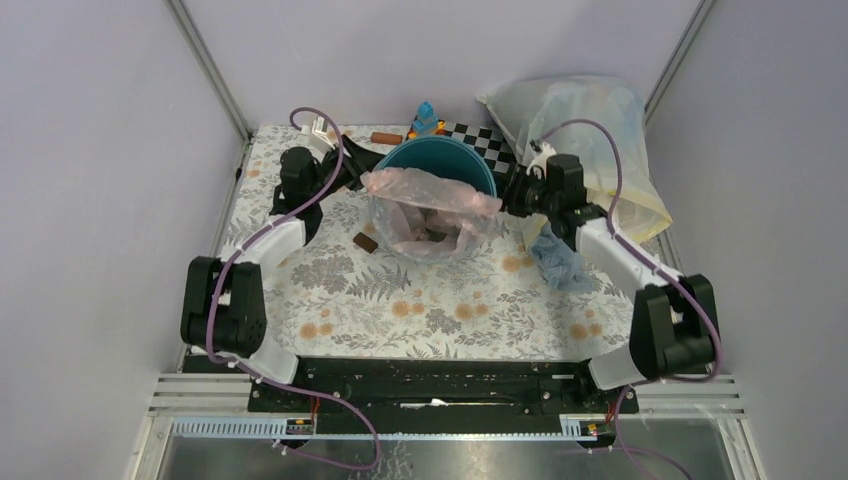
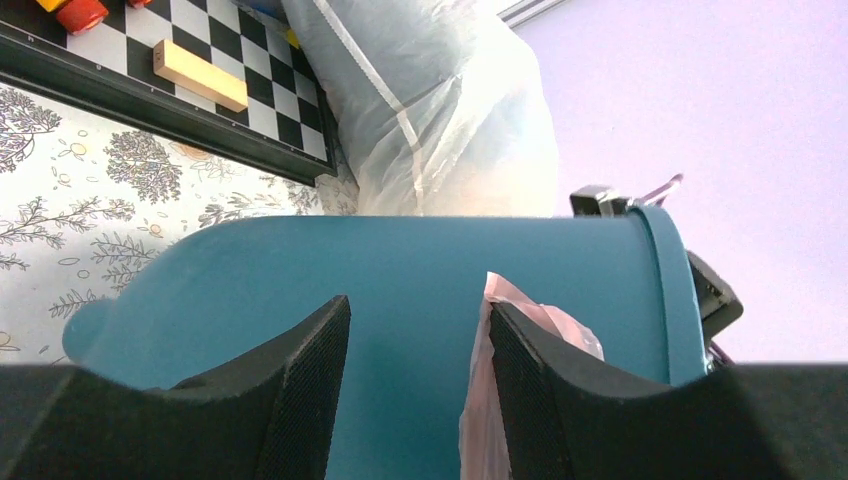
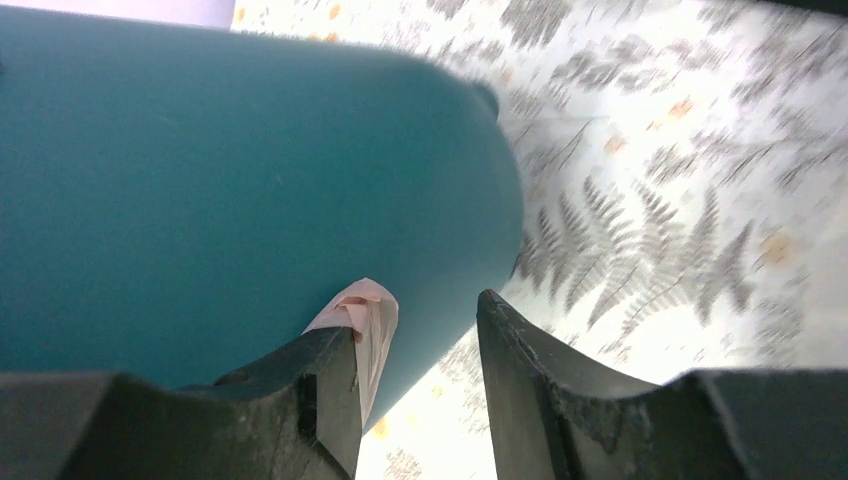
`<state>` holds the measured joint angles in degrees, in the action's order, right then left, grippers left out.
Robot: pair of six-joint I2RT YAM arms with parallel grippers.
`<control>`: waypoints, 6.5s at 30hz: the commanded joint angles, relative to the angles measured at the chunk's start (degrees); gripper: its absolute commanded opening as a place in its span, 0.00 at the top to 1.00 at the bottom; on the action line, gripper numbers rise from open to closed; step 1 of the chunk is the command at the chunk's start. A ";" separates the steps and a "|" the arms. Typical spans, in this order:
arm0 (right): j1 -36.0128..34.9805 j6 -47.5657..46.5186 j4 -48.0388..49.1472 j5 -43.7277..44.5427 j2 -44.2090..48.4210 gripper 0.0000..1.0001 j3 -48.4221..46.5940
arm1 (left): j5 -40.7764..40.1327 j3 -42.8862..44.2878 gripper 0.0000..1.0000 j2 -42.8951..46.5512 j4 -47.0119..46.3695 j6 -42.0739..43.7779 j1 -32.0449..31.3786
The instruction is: Put the trash bags into the trash bin
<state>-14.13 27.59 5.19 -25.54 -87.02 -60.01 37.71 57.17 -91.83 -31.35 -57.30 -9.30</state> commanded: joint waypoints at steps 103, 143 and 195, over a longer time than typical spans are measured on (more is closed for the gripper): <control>-28.80 -48.20 -41.68 24.54 -6.10 0.39 -47.61 | 0.61 9.94 0.40 -6.94 20.75 12.81 -4.94; -4.58 -23.12 -40.51 9.13 -22.13 0.99 -50.55 | -3.61 9.50 0.47 -10.06 24.56 17.35 -4.94; -16.67 -20.45 -53.77 37.27 10.08 0.97 -29.15 | -7.95 7.38 0.60 -6.16 26.82 18.84 -5.03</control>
<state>-30.48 5.93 -50.28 5.67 -80.01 -92.71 31.16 64.77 -100.53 -3.68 -39.90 -14.04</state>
